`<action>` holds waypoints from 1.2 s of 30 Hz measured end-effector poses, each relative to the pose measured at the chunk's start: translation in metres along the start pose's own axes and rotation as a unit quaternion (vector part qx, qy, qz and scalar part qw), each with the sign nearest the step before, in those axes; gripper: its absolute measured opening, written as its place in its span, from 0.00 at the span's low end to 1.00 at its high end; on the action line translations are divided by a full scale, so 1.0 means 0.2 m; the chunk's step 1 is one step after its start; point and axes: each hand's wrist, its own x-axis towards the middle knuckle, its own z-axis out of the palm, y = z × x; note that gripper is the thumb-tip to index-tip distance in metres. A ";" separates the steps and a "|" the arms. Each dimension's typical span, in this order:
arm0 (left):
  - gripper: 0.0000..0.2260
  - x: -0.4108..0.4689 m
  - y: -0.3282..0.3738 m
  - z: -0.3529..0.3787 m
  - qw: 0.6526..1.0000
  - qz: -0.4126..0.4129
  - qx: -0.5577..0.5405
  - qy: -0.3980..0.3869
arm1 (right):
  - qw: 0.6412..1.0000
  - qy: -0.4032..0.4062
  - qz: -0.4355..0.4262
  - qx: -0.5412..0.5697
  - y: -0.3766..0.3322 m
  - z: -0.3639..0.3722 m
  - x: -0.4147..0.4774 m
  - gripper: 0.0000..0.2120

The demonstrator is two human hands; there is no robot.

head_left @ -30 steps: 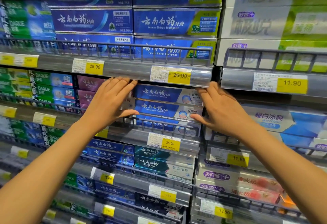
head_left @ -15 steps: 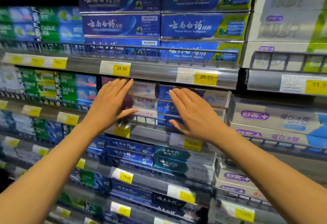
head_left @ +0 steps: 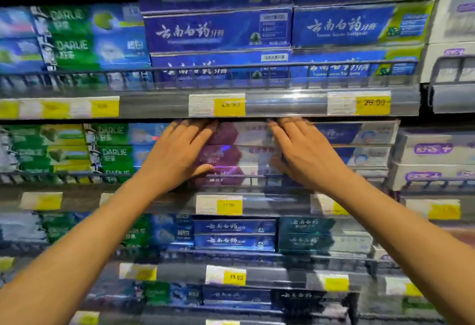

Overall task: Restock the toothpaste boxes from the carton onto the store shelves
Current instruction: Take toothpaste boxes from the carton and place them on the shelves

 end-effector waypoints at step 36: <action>0.22 -0.05 -0.16 0.05 0.999 0.022 -0.027 0.021 | 0.999 -0.020 0.042 0.005 -0.03 0.00 0.08 0.24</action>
